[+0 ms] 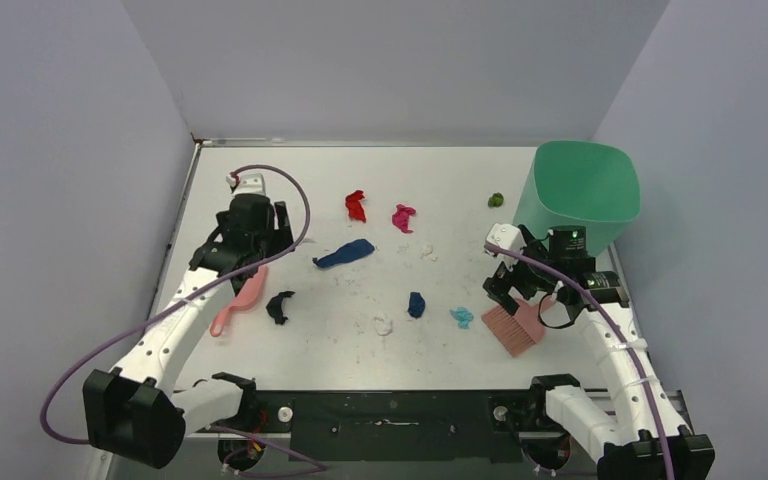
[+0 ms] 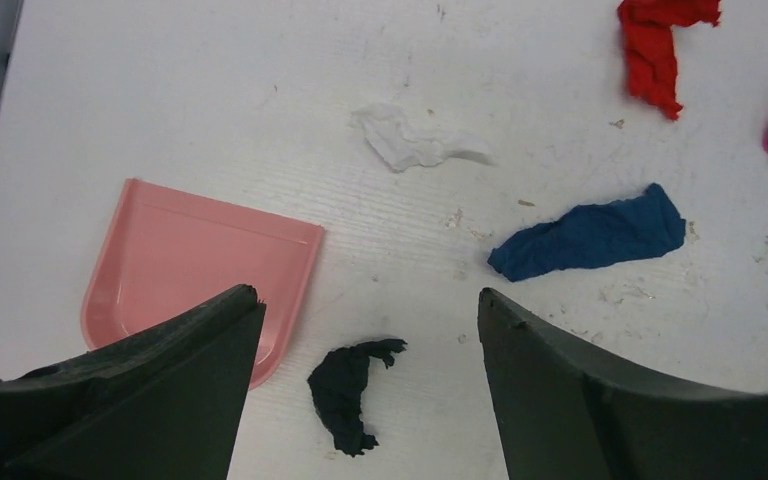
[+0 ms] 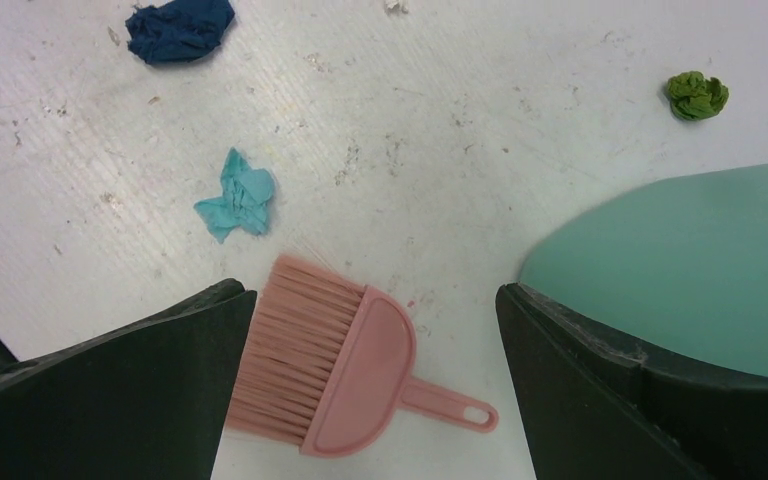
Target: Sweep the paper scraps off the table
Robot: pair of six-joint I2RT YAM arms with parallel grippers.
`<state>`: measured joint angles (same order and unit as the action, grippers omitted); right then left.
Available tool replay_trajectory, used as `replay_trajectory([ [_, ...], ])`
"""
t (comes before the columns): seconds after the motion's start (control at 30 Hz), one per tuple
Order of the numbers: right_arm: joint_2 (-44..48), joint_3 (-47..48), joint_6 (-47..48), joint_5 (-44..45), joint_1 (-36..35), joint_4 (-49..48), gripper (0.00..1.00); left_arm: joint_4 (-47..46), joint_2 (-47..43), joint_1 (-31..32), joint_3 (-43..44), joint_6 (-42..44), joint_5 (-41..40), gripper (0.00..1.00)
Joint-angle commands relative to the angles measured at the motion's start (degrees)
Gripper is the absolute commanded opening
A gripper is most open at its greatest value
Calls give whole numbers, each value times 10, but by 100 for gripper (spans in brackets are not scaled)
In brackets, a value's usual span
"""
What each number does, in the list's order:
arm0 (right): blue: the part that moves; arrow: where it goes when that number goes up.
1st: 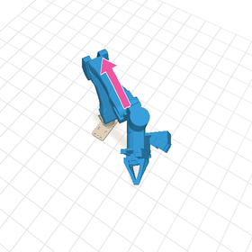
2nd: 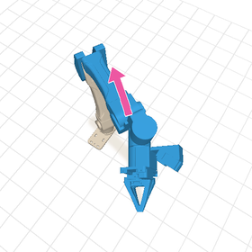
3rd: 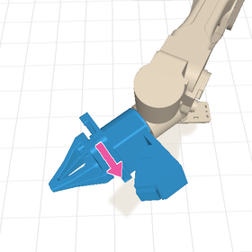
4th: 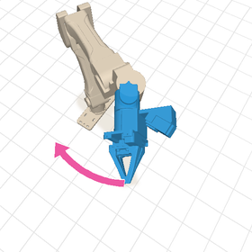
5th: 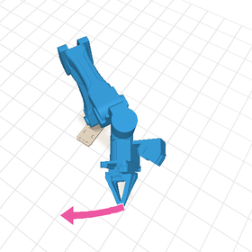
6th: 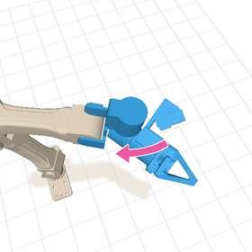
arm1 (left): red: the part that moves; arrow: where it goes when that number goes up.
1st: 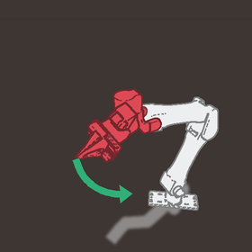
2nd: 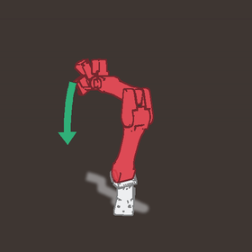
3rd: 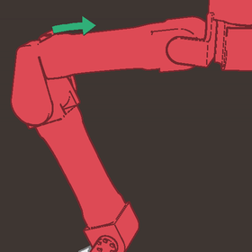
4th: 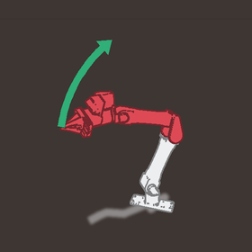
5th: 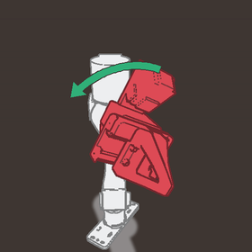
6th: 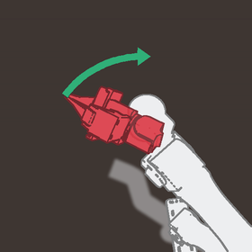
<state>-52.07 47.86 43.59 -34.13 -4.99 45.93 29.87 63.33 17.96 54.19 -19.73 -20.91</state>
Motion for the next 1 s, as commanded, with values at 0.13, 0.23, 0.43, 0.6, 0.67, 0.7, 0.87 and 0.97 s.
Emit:
replay_trajectory([
  [0.13,21,-44,-76,-16,-8,-147,97,28,121,-32,-10,-17,14,62],
  [0.23,29,-61,-82,-28,-11,-163,98,14,143,-47,-31,-2,14,57],
  [0.43,34,-93,-83,-29,-13,-182,98,6,200,-74,-27,4,15,52],
  [0.6,27,-63,-42,2,-14,-140,98,12,242,-87,-13,6,28,49],
  [0.67,14,-24,9,39,-14,-85,98,17,242,-87,-8,10,31,50],
  [0.7,3,-3,39,65,-13,-53,98,17,234,-85,-10,11,32,53],
  [0.87,-49,52,221,179,11,120,95,-19,163,-51,-25,33,26,61],
  [0.97,-61,32,341,196,88,152,95,-33,126,-34,-30,42,37,62],
])
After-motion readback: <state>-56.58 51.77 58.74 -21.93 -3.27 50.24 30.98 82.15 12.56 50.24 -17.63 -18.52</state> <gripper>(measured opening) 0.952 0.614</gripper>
